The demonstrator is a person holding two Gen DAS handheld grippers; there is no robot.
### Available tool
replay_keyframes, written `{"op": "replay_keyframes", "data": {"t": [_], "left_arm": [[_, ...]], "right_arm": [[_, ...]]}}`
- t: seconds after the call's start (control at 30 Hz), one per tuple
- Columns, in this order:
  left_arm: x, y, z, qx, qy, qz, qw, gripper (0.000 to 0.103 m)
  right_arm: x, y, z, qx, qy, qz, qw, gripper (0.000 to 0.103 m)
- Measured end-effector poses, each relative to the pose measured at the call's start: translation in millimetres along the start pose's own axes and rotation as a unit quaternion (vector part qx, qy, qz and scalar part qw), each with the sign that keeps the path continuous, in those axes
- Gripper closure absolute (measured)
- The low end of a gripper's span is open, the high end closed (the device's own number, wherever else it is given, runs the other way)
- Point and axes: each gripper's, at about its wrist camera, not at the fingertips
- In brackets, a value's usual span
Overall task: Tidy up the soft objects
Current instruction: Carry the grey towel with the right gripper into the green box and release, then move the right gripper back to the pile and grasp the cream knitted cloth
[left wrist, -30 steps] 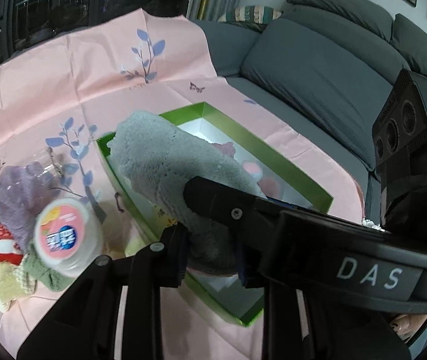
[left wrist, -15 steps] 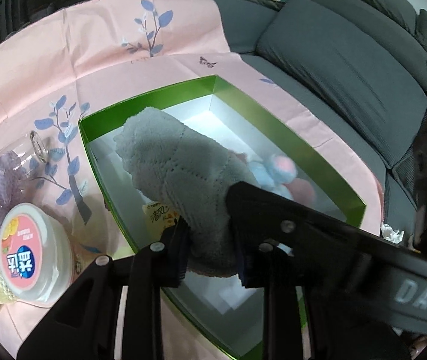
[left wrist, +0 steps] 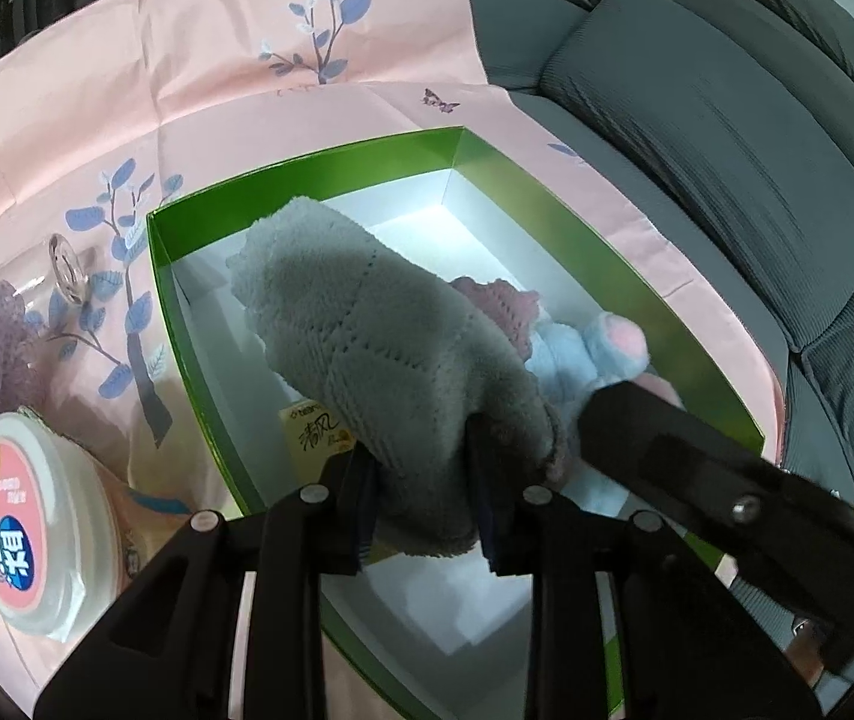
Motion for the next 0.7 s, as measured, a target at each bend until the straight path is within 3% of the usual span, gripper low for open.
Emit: {"op": "replay_keyframes", "data": {"t": [0.1, 0.33, 0.37, 0.43, 0.47, 0.7], "left_arm": [[1.9, 2.2, -4.4, 0.005, 0.000, -0.007, 1.0000, 0.071], [8.6, 5.0, -40.6, 0.023, -0.037, -0.013, 0.9990, 0.035], [9.3, 5.4, -46.0, 0.022, -0.043, -0.012, 0.9987, 0.033], [13.6, 7.2, -60.9, 0.018, -0.058, -0.008, 0.9981, 0.016], [15.6, 8.9, -66.4, 0.021, -0.065, -0.009, 0.9977, 0.014], [41.4, 35.9, -120.2, 0.019, -0.110, -0.035, 0.9931, 0.001]], "right_arm": [[-0.2, -0.7, -3.3, 0.028, -0.011, -0.003, 1.000, 0.062], [-1.2, 2.4, -10.7, 0.025, -0.026, -0.013, 0.999, 0.061], [-0.7, 4.5, -12.5, 0.021, -0.029, -0.016, 0.999, 0.061], [0.2, 9.1, -15.5, 0.019, -0.035, -0.023, 0.999, 0.056], [1.6, 12.5, -18.2, 0.022, -0.040, -0.029, 0.999, 0.056], [11.0, 34.4, -26.6, 0.016, -0.055, -0.064, 0.996, 0.024]]}}
Point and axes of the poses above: each gripper's, at about its wrist camera, not at the fingertips, and z roughly the way its jaws point, y to its left, x to its underside, and after that the axes turned 7 degrees about z, right-handed
